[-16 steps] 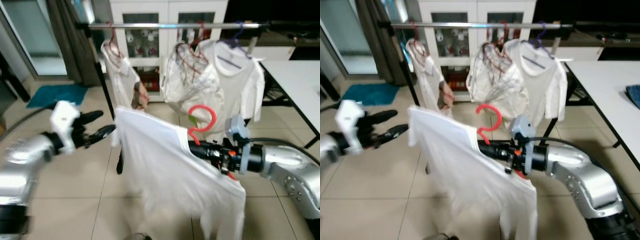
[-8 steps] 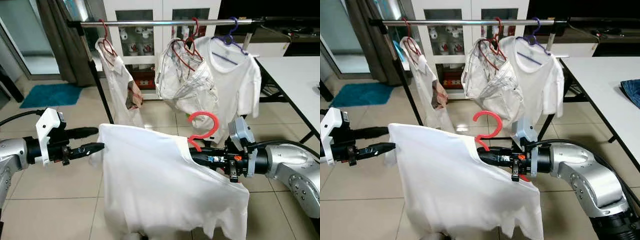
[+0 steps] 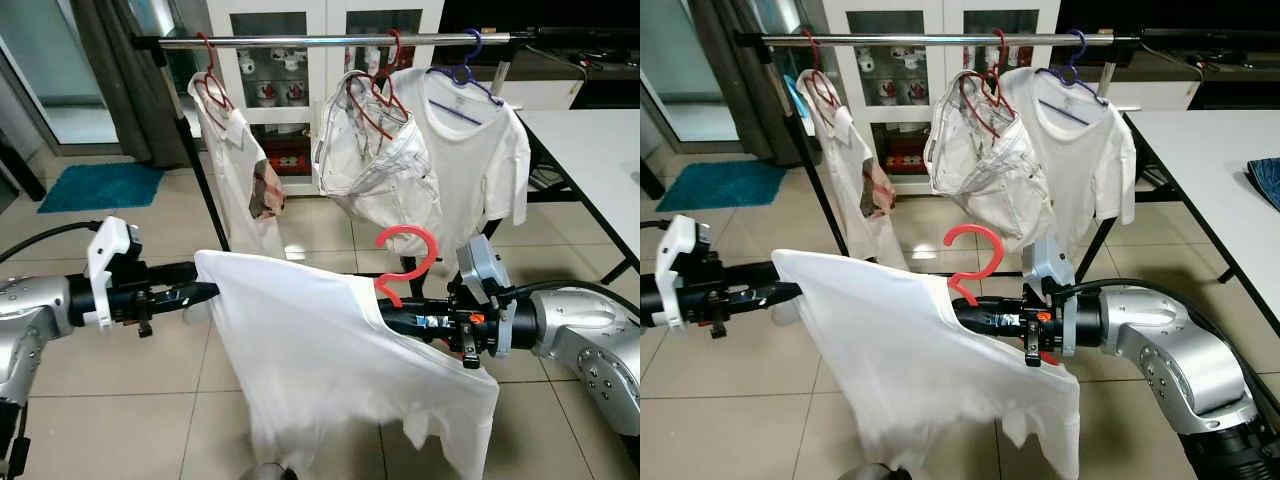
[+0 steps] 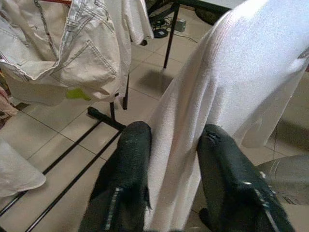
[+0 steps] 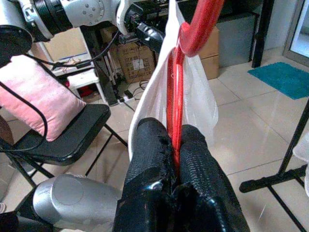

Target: Hang hanger

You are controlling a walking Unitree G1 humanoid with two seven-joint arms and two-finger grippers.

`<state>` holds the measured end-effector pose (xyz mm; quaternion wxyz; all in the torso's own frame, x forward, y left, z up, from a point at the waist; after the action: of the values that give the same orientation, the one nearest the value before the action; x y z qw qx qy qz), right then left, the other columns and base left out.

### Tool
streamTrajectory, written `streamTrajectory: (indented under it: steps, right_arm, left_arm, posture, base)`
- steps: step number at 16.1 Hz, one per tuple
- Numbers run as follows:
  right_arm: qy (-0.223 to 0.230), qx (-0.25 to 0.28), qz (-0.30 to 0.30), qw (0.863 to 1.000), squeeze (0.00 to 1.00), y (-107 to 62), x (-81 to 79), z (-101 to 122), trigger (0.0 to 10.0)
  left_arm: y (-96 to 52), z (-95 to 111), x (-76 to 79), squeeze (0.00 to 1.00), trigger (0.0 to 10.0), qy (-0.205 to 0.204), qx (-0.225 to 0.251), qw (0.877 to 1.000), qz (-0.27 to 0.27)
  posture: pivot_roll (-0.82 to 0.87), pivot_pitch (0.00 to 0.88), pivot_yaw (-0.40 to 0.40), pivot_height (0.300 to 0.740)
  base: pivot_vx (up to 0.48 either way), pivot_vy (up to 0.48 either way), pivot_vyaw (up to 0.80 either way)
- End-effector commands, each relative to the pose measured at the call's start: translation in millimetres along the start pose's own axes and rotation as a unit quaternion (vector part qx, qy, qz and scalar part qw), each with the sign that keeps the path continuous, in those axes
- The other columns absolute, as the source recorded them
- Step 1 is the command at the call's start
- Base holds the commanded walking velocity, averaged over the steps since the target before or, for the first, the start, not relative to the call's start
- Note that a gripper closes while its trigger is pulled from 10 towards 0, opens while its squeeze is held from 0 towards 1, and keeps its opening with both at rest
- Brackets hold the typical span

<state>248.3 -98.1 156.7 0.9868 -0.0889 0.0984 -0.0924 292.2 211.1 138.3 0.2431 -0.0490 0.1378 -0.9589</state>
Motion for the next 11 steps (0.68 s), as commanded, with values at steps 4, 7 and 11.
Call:
streamTrajectory:
  steps: [4, 7, 11]
  right_arm:
    - [-0.022, 0.018, 0.018, 0.999, 0.0, 0.2, -4.7, 13.4, 10.0]
    - [-0.023, 0.016, 0.019, 0.999, 0.0, 0.5, -4.1, 13.6, 10.0]
    - [-0.024, 0.017, 0.019, 0.999, 0.0, 0.9, -3.6, 14.1, 10.0]
  left_arm:
    - [1.5, 0.9, -0.6, 0.0, 0.0, -0.007, -0.005, 1.0, -0.009]
    - [3.9, 0.3, -0.3, 0.0, 0.0, -0.01, -0.002, 1.0, -0.015]
    - [6.4, 0.2, -2.6, 0.0, 0.0, -0.008, 0.003, 1.0, -0.013]
  posture:
    - [-0.07, 0.0, 0.054, 0.74]
    - [-0.06, 0.0, 0.049, 0.74]
    - [-0.07, 0.0, 0.051, 0.74]
  base:
    - [0.0, 0.0, 0.0]
    - [0.0, 0.0, 0.0]
    - [0.0, 0.0, 0.0]
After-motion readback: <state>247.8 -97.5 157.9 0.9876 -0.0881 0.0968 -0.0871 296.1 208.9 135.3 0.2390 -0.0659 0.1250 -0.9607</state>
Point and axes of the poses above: a point about 5 cm out from each wrist's last joint towards the gripper, its own y axis pointing out of the wrist towards the gripper, its own z axis along the axis of the wrist's last joint, x = y × z, the point moved 6 cm from there along y, pointing out of the wrist towards the gripper, and after that the axes turned 2 degrees about y, right-handed, at the moved point
